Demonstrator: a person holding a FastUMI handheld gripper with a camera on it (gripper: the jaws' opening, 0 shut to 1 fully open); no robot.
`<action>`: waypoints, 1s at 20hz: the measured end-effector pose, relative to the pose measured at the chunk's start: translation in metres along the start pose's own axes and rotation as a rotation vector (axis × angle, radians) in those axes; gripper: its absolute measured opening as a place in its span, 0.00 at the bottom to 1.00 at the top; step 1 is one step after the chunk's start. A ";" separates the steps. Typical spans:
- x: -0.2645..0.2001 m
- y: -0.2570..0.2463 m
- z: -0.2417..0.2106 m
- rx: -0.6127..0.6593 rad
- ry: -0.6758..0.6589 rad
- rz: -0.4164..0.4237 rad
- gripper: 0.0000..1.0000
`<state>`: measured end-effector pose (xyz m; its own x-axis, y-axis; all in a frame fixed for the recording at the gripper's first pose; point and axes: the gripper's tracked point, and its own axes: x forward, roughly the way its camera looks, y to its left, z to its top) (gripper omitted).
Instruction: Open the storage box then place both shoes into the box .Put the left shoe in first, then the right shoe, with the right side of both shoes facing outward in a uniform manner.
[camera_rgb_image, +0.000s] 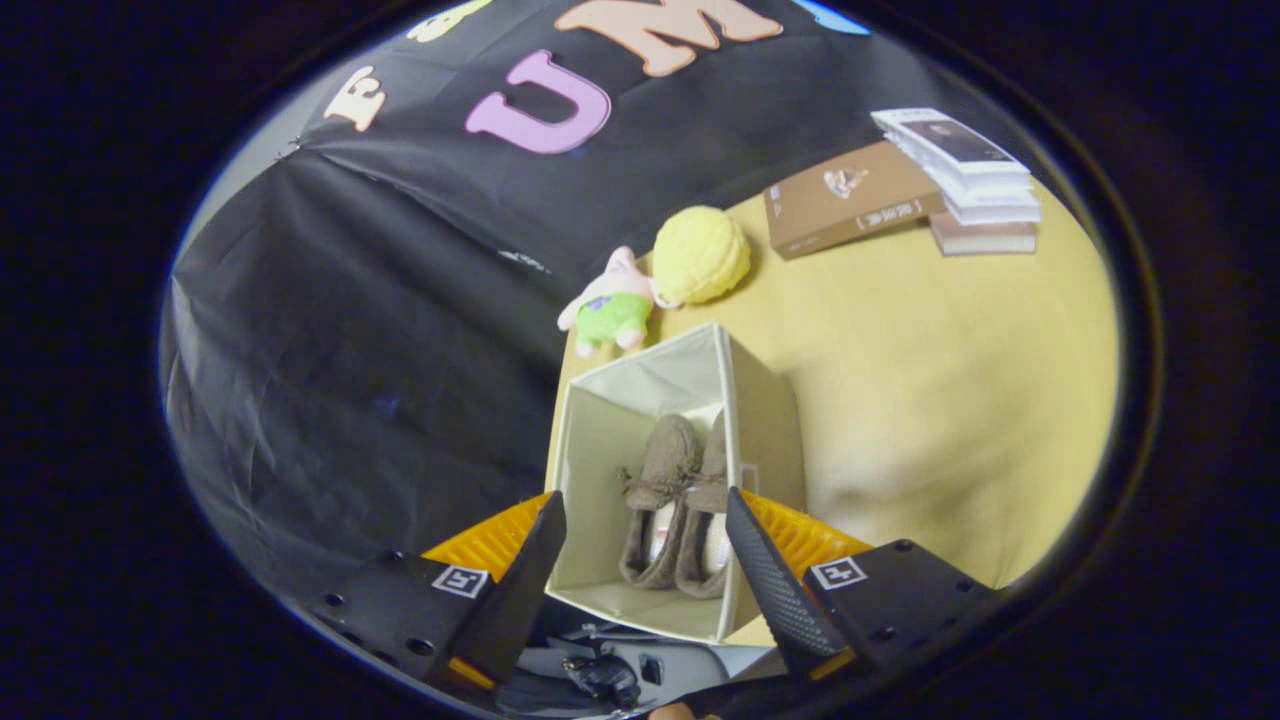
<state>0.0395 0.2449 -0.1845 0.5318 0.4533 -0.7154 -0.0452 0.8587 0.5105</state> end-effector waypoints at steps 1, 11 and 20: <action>-0.004 -0.005 0.009 -0.007 -0.040 -0.006 1.00; -0.101 -0.121 0.096 -0.174 -0.433 -0.261 1.00; -0.231 -0.119 0.173 -0.458 -0.831 -0.334 1.00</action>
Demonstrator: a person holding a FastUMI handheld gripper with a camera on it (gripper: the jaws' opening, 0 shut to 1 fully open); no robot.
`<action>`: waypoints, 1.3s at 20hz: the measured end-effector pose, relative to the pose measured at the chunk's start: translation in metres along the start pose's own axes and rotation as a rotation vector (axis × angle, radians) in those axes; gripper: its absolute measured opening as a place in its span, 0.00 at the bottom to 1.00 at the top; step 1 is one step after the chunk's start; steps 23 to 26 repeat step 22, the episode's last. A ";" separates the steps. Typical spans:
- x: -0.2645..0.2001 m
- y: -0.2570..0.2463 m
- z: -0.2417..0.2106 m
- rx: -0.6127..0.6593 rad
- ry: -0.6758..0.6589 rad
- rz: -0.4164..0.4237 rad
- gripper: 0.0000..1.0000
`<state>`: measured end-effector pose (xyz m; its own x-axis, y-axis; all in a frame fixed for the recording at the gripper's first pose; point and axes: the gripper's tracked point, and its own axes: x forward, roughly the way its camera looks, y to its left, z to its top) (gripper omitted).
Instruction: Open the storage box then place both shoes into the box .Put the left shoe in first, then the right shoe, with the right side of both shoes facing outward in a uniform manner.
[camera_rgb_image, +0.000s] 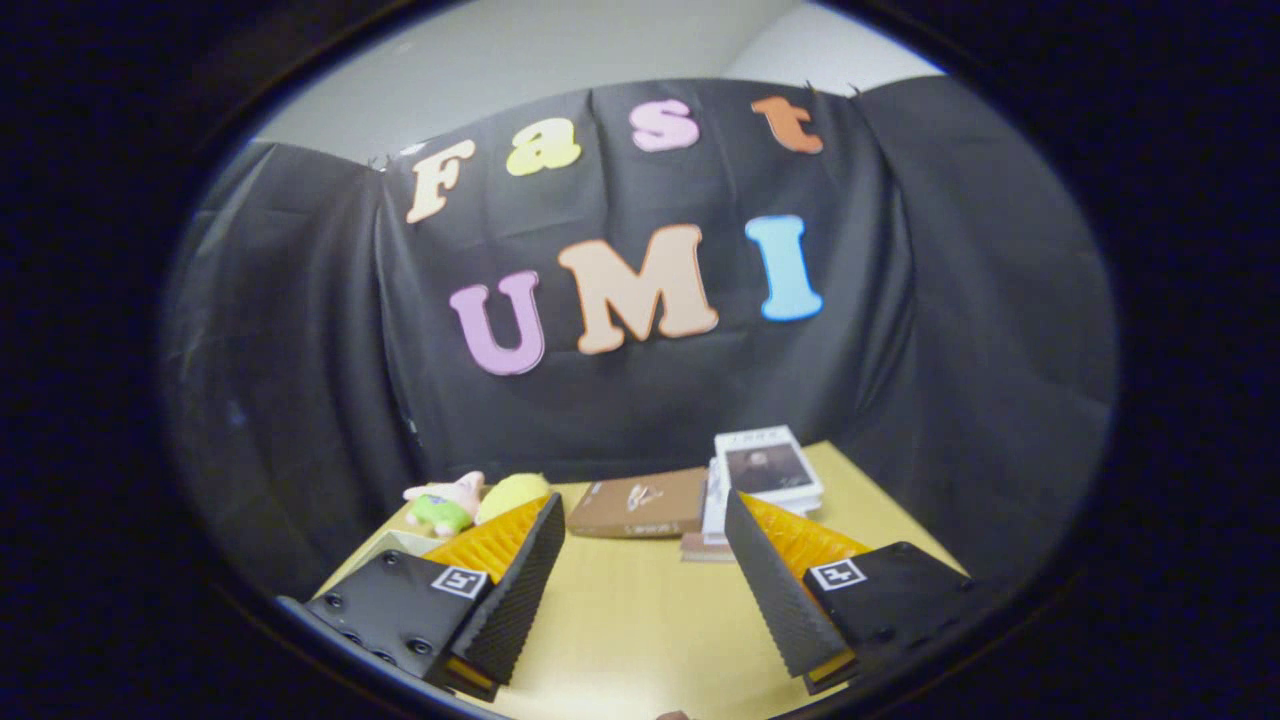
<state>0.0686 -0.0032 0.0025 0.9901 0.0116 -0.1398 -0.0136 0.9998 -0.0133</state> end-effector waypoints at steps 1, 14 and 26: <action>-0.005 -0.003 0.012 -0.006 -0.041 -0.003 1.00; -0.058 -0.085 0.079 0.066 -0.244 -0.112 1.00; -0.072 -0.127 0.077 0.066 -0.253 -0.110 1.00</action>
